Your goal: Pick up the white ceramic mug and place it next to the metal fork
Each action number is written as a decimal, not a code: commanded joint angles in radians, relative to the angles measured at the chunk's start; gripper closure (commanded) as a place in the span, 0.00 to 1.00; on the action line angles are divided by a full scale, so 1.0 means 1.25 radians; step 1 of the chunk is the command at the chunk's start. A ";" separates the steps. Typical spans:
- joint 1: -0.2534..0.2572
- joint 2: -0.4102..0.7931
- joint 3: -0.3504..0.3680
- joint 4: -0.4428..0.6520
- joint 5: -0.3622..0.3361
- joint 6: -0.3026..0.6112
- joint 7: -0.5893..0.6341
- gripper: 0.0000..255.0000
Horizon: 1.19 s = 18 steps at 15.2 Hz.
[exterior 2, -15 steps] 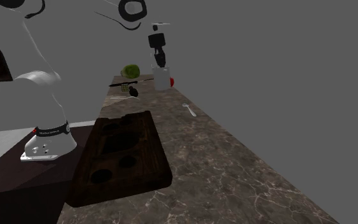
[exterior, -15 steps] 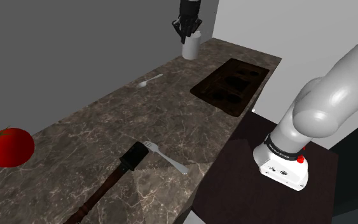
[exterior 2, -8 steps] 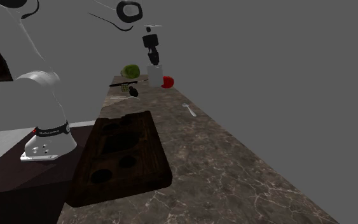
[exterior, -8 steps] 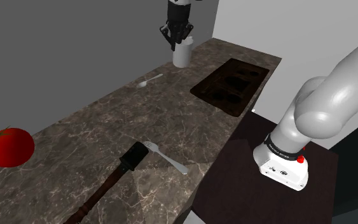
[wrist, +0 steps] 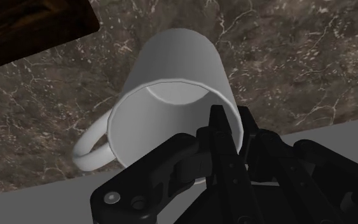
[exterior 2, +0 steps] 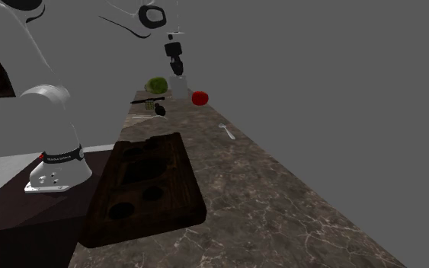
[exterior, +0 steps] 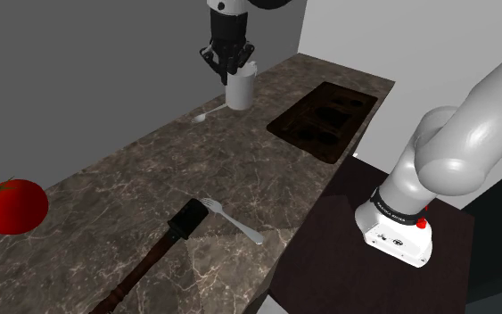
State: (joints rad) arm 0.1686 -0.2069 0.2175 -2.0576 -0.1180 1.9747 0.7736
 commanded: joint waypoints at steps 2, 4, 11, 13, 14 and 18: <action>0.024 0.027 0.041 0.032 -0.006 -0.014 0.067 1.00; 0.039 0.046 0.066 0.055 -0.012 -0.024 0.108 1.00; 0.093 0.136 0.144 0.148 -0.047 -0.056 0.250 1.00; 0.093 0.138 0.144 0.129 -0.050 -0.035 0.254 1.00; 0.093 0.139 0.144 0.120 -0.051 -0.025 0.256 1.00; 0.093 0.146 0.144 0.084 -0.057 0.016 0.266 1.00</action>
State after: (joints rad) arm 0.2845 -0.0266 0.3965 -1.9429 -0.1871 1.9833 1.1011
